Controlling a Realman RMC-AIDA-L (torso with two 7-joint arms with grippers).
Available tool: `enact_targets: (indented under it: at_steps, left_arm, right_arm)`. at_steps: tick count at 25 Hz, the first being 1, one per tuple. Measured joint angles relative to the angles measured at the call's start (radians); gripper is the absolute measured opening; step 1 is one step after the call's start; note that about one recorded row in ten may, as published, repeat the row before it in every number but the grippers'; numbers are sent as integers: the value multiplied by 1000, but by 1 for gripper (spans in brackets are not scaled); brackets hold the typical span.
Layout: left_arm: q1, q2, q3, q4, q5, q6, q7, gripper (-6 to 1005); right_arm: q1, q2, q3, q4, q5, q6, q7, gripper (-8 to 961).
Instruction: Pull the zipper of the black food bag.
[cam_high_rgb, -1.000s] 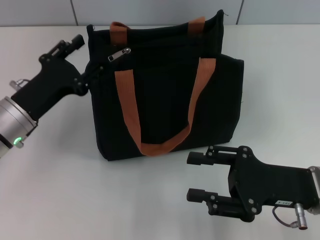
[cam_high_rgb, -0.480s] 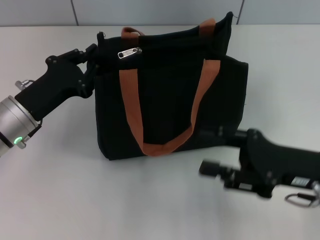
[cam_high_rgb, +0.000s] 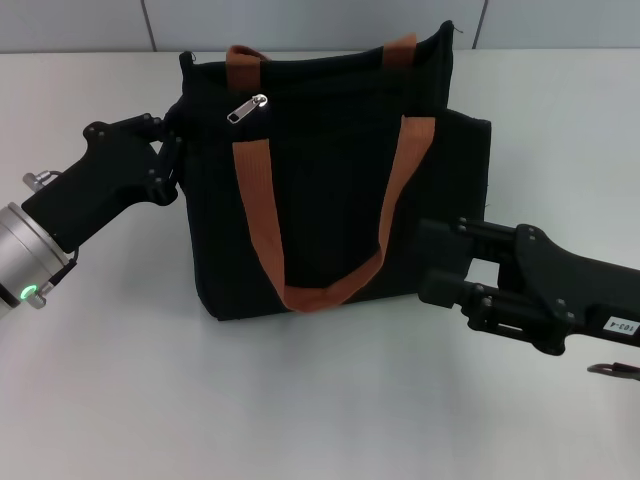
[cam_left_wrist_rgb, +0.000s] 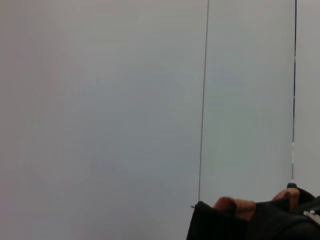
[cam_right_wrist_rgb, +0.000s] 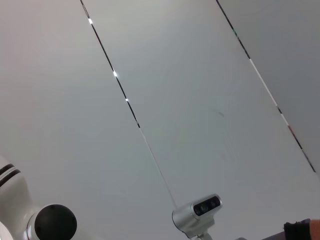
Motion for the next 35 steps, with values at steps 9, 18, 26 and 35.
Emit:
enact_targets:
  at_steps: [9, 18, 26, 35]
  left_arm:
    - [-4, 0, -2, 2, -4, 30, -47, 35]
    - [0, 3, 31, 60, 14, 36, -208, 32]
    - [21, 5, 64, 112, 14, 36, -285, 33]
    - [32, 6, 54, 147, 6, 52, -300, 33]
  right_arm:
    - [1, 1, 5, 5, 43, -14, 53, 605]
    - [102, -42, 3, -54, 175, 57, 924, 605]
    - [244, -6, -9, -44, 174, 248, 1405, 604]
    - [363, -7, -115, -7, 170, 481, 1436, 604]
